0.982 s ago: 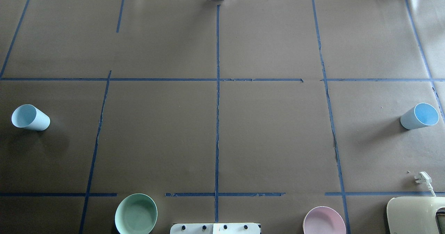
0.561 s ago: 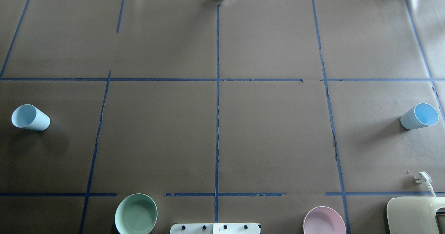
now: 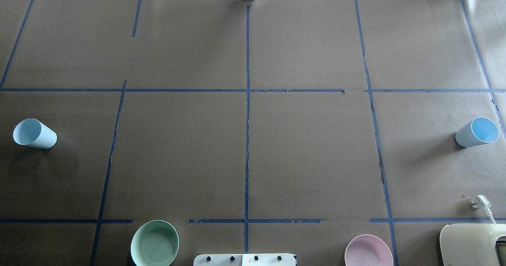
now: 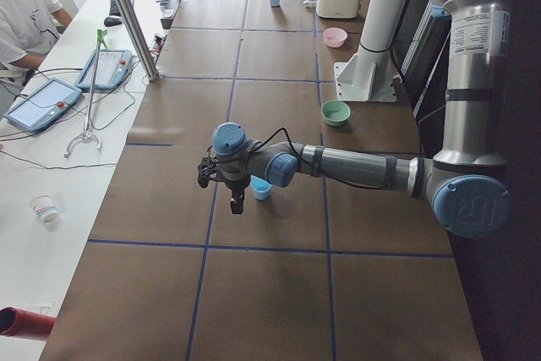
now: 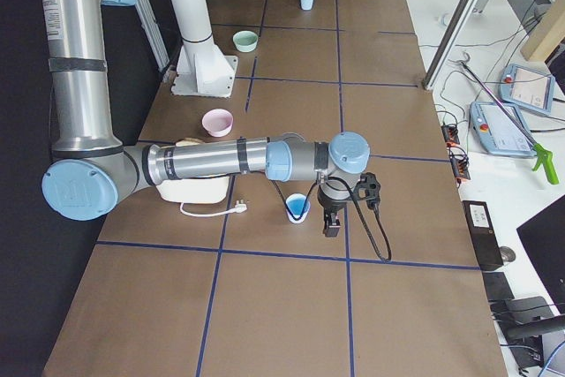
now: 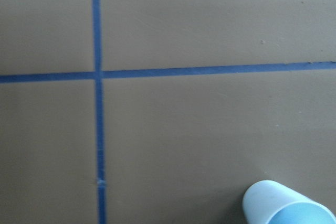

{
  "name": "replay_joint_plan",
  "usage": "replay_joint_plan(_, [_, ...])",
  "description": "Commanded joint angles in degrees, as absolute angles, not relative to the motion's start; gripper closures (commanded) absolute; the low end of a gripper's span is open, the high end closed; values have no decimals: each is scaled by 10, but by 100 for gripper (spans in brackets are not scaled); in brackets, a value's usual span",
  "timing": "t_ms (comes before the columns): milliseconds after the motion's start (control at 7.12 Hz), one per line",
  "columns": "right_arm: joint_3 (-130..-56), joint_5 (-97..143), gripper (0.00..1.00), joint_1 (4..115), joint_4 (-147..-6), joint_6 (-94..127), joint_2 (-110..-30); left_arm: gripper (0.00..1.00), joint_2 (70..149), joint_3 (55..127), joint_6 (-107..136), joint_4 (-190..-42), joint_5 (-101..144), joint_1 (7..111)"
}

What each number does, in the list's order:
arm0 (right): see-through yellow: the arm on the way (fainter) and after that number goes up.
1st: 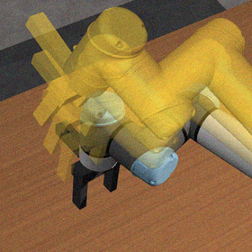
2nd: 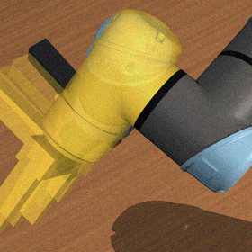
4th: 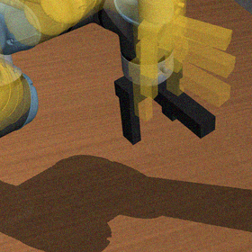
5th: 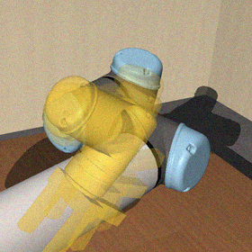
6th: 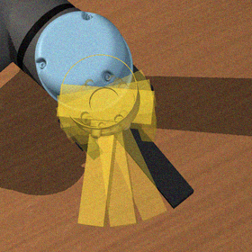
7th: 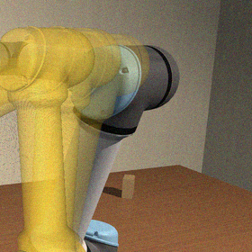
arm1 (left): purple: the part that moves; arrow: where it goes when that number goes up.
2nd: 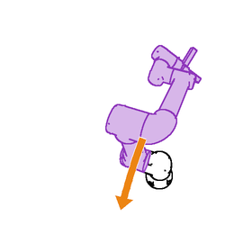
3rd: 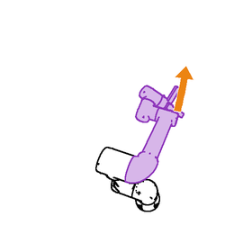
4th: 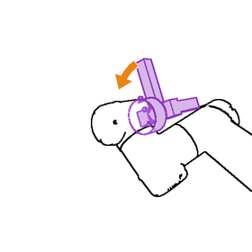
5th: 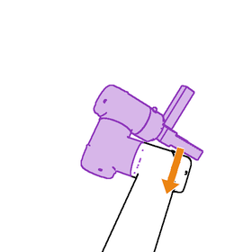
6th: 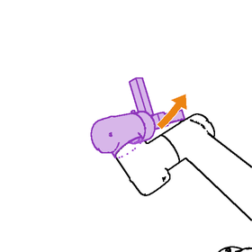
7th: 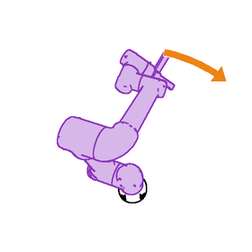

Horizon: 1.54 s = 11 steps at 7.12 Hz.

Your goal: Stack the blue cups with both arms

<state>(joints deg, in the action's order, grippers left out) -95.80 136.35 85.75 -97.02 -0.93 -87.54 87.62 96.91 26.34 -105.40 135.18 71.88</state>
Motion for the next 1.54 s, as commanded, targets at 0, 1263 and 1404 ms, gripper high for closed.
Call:
replay_joint_plan(0, [-958,1368,0,849,-969,-13,-878,0,854,969,319,-1109,1352,670])
replay_joint_plan(1263, [-955,1368,0,815,-969,-11,-877,99,913,940,380,-1113,1353,604])
replay_joint_plan(1404, [-957,1368,0,815,-969,-11,-877,100,958,950,436,-1111,1356,600])
